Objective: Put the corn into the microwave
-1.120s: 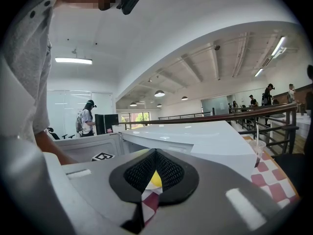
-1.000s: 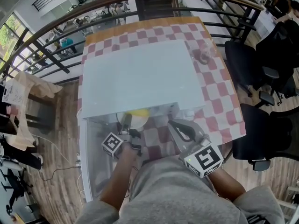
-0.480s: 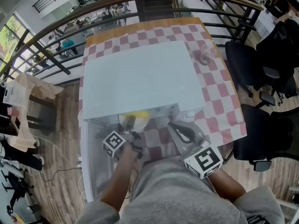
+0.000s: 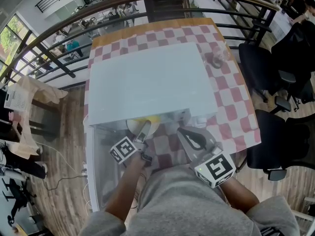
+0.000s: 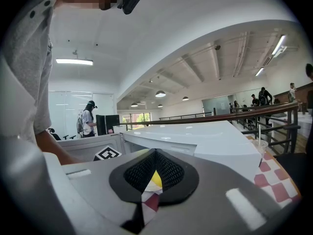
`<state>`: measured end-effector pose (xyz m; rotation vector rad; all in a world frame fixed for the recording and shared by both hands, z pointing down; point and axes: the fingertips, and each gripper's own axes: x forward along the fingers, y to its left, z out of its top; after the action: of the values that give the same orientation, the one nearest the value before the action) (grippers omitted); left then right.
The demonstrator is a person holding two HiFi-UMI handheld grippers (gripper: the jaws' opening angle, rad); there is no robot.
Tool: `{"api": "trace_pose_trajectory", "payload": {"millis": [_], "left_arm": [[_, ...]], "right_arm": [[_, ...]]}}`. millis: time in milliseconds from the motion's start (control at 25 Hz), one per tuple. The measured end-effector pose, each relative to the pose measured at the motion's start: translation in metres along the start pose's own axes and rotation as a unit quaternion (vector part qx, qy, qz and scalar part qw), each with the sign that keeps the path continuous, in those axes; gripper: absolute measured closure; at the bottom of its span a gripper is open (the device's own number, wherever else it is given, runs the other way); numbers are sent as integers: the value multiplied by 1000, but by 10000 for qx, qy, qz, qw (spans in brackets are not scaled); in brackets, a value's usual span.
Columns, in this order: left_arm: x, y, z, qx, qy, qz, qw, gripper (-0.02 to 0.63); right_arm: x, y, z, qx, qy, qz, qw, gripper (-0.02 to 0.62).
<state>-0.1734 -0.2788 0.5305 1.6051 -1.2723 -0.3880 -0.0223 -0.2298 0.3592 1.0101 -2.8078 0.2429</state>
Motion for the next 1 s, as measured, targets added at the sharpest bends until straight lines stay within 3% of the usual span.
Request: {"api": "trace_pose_trajectory", "payload": {"millis": [240, 400, 640, 800, 880, 1000], "left_arm": [[0, -8, -24, 1007, 800, -144, 9916, 173], [0, -4, -38, 1816, 1318, -77, 9745, 166], [0, 7, -47, 2789, 1769, 402, 9430, 169], [-2, 17, -51, 3167, 1920, 720, 9261, 221], [-2, 17, -47, 3293, 1885, 829, 9215, 276], [-1, 18, -46, 3306, 1920, 894, 9197, 287]], "right_arm": [[-1, -1, -1, 39, 31, -15, 10000, 595], [0, -2, -1, 16, 25, 4, 10000, 597], [1, -2, -2, -21, 46, 5, 10000, 595], [0, -3, -5, -6, 100, -20, 9999, 595], [0, -3, -6, -5, 100, -13, 9999, 595], [0, -4, -7, -4, 95, -8, 10000, 595]]}}
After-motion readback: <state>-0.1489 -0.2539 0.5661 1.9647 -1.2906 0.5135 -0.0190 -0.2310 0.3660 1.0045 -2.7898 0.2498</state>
